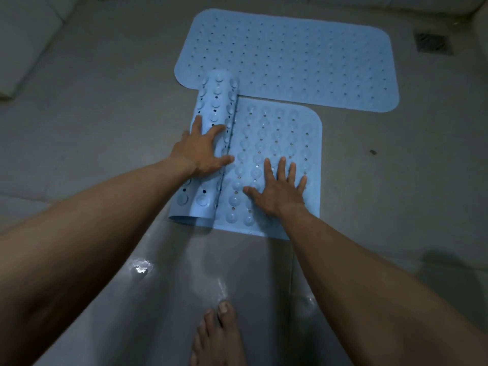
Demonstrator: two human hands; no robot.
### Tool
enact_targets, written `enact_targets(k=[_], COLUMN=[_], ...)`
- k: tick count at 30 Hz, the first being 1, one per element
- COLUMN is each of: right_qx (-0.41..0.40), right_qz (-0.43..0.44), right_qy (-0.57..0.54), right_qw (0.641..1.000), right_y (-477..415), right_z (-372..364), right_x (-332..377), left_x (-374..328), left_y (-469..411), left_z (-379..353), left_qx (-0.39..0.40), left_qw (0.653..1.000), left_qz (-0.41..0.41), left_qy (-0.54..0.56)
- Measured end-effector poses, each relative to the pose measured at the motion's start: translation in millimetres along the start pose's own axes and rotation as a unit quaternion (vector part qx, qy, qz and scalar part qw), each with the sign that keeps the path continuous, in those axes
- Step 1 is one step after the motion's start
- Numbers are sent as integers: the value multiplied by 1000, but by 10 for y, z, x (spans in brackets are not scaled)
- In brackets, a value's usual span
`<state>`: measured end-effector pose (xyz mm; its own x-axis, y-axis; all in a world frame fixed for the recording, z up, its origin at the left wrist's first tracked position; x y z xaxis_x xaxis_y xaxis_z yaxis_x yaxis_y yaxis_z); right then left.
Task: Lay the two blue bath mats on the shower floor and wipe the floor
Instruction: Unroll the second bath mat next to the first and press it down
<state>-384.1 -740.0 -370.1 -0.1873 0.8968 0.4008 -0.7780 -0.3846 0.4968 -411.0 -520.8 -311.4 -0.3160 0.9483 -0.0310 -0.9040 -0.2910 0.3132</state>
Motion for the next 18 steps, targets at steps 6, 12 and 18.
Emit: enact_targets(k=[6,12,18], right_qx=[-12,-21,-60], right_qz=[-5,-11,4], right_qy=[5,9,-5], right_qw=[1000,1000,998], right_y=[63,90,-32], right_z=[122,180,220], right_x=[-358,-476,-139], left_x=[34,21,-14], left_y=[22,23,89], left_z=[52,53,-68], left_qx=[-10,-7,-51], left_qw=[999,996,996], left_qz=[8,74,76], left_qy=[45,45,-12])
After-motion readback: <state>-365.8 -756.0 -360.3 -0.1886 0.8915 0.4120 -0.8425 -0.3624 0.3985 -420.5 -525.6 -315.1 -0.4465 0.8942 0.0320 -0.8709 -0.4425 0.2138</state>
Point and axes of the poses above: each hand's wrist, its own y-axis away from the middle knuckle, its own z-axis out of the back of the hand, x = y × z, the point moved 1 cm from there along -y, towards the middle knuckle, and after that the axes turned 14 degrees about -y, right-handed, at the moved point
